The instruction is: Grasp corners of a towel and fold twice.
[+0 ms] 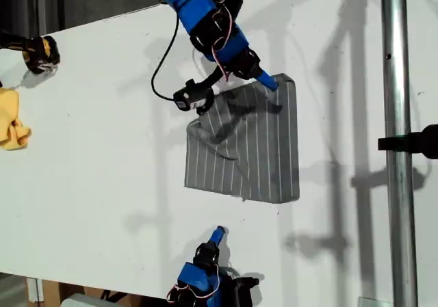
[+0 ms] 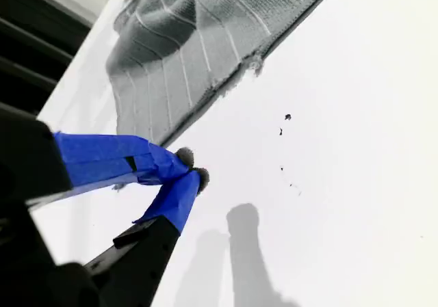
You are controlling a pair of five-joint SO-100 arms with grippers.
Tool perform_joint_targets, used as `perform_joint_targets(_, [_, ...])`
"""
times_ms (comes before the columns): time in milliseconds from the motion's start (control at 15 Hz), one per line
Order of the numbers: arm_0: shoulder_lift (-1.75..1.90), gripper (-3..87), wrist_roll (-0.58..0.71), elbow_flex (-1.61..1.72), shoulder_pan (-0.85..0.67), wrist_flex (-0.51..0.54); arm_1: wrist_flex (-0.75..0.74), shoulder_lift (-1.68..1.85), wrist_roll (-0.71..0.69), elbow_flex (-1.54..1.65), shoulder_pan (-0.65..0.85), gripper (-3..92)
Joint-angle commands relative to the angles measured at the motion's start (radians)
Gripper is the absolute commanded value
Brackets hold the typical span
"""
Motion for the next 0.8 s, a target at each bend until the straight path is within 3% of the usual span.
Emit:
perform_joint_targets(0, [0.005, -1.6, -0.018, 0.005, 0.011, 0.005, 0.005, -0.141, -0.006, -0.063, -0.017, 35.3])
perform_joint_targets(733, [0.005, -1.6, -0.054, 0.006, 0.032, 0.006, -0.018, -0.500, 0.058, -0.239, -0.118, 34.0])
